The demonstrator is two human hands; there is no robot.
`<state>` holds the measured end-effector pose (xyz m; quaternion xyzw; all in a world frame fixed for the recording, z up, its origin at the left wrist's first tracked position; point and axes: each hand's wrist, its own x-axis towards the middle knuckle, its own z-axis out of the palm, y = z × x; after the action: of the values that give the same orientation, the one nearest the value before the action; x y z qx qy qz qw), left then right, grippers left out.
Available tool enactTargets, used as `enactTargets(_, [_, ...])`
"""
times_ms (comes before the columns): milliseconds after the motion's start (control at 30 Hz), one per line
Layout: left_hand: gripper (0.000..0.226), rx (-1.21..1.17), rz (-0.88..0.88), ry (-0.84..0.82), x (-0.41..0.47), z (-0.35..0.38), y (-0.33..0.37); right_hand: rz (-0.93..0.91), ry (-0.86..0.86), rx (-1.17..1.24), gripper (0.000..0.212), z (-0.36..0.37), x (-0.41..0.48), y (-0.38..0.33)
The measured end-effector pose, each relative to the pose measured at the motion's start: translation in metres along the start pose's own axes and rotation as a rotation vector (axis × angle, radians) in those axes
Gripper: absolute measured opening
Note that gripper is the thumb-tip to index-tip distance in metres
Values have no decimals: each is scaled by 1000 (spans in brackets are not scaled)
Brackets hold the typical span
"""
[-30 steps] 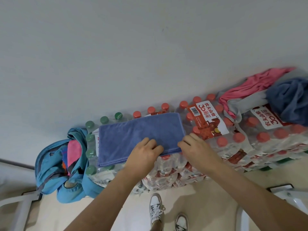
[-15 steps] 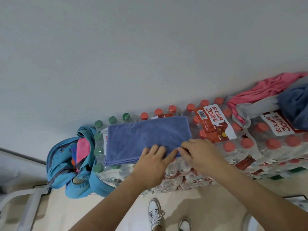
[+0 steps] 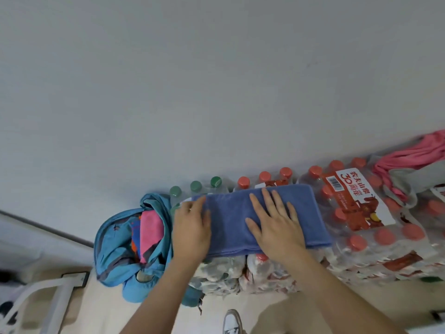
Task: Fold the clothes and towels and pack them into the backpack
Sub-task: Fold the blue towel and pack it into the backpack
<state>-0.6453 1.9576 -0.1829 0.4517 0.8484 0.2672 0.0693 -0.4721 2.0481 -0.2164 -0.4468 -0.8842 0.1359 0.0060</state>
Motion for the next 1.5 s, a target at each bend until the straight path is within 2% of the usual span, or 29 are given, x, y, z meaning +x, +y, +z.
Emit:
enactTargets(100, [52,177,-80,-165,33,-2,-22,10,-3,-53,76,4,1,-1])
enactTargets(200, [45,234,-71,-281,46,3,-30,44,-21,-83,81,5,3,-3])
enactTargets(300, [26,134,19,-230,46,4,-31,96,-69,-110,74,-3,4,-6])
enactTargets(367, [22,31,39,-186,40,0,-31,107,-73,-127,69,-3,5,-6])
enactTargets(467, [31,-235,-53,-155,32,-12,-30,111,-82,-144,68,-4,5,-8])
enactTargets(567, [54,-625,-152,-305,23,-27,-34,94,-66,-160,69,0,5,-6])
enactTargets(600, [54,-672,-132,-354,19,-29,-37,90,-67,-151,69,0,4,-6])
enactTargets(733, [38,-427,34,-443,6,-25,-48,21,-38,-141,66,-1,4,-6])
enactTargets(867, [46,-688,-175,-532,14,-30,-50,38,57,-151,58,-15,4,-45])
enactTargets(933, [51,-743,-217,-532,18,-35,-51,-6,98,-16,70,-12,7,-72])
enactTargets(1000, [53,-752,-221,-516,20,-45,-55,20,26,178,85,-2,8,-95])
enactTargets(1133, [59,-737,-253,-508,24,-65,-68,97,-77,228,105,18,10,-117])
enactTargets(1200, [62,-763,-282,-529,24,-70,-69,141,-92,309,99,14,11,-123])
enactTargets(1300, [68,-803,-295,-516,27,-76,-57,162,-61,548,69,-3,8,-127])
enactTargets(1400, [68,-739,-198,-491,34,-80,-25,221,7,1048,68,-36,-6,-129])
enactTargets(1467, [55,-741,-156,-528,35,-77,5,272,-27,1425,69,-59,-16,-124])
enactTargets(1500, [45,-757,-140,-565,34,-75,21,277,-44,1534,68,-66,-20,-119])
